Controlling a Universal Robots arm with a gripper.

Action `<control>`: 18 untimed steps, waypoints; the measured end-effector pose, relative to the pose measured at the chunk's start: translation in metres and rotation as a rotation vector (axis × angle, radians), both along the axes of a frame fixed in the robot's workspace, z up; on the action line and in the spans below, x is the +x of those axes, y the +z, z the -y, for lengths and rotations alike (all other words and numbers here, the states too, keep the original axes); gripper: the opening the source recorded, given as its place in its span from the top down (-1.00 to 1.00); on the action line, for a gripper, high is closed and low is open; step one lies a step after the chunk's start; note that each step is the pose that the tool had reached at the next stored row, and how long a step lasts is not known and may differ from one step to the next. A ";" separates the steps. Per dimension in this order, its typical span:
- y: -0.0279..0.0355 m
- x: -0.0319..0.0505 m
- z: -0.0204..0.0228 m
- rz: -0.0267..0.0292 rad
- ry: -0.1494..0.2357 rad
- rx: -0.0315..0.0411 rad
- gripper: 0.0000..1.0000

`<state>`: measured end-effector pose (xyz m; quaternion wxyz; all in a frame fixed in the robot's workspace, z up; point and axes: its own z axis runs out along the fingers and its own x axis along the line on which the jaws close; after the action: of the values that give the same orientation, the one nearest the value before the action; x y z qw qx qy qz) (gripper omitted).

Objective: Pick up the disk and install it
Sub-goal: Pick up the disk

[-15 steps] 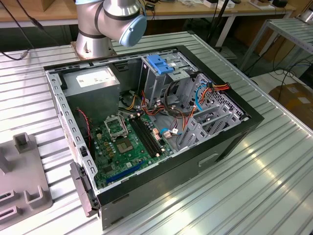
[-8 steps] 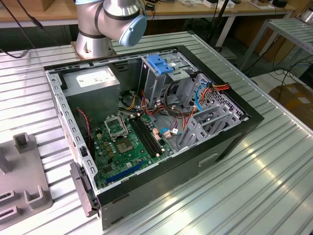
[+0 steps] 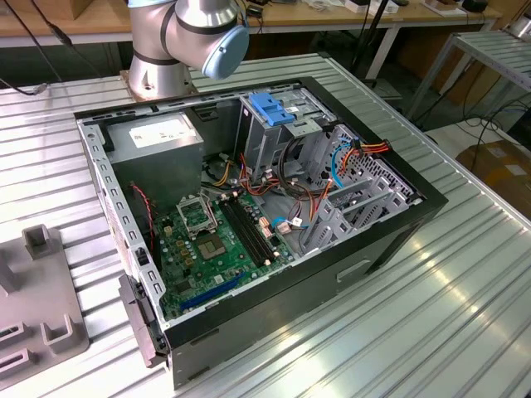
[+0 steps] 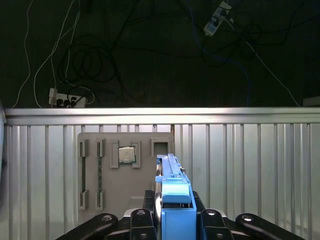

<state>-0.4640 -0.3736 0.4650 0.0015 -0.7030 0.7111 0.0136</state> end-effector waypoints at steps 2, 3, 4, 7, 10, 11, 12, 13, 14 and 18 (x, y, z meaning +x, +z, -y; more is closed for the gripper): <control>0.0018 0.0000 0.0000 -0.0001 0.000 0.0000 0.26; 0.0030 0.0000 0.0000 0.0000 0.000 0.0000 0.26; 0.0037 0.0000 0.0000 0.0000 0.000 0.0000 0.26; 0.0061 0.0001 0.0000 -0.0001 0.000 0.0000 0.26; 0.0090 0.0001 0.0000 -0.0001 0.000 0.0000 0.26; 0.0103 0.0001 0.0000 -0.0002 0.000 0.0000 0.26; 0.0116 0.0001 0.0000 -0.0002 0.000 0.0000 0.26; 0.0127 0.0001 0.0000 -0.0002 0.000 0.0000 0.26; 0.0140 0.0002 0.0000 -0.0002 0.000 0.0001 0.26; 0.0196 0.0003 0.0000 -0.0004 0.000 0.0000 0.26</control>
<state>-0.4637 -0.3736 0.4846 0.0013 -0.7030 0.7111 0.0137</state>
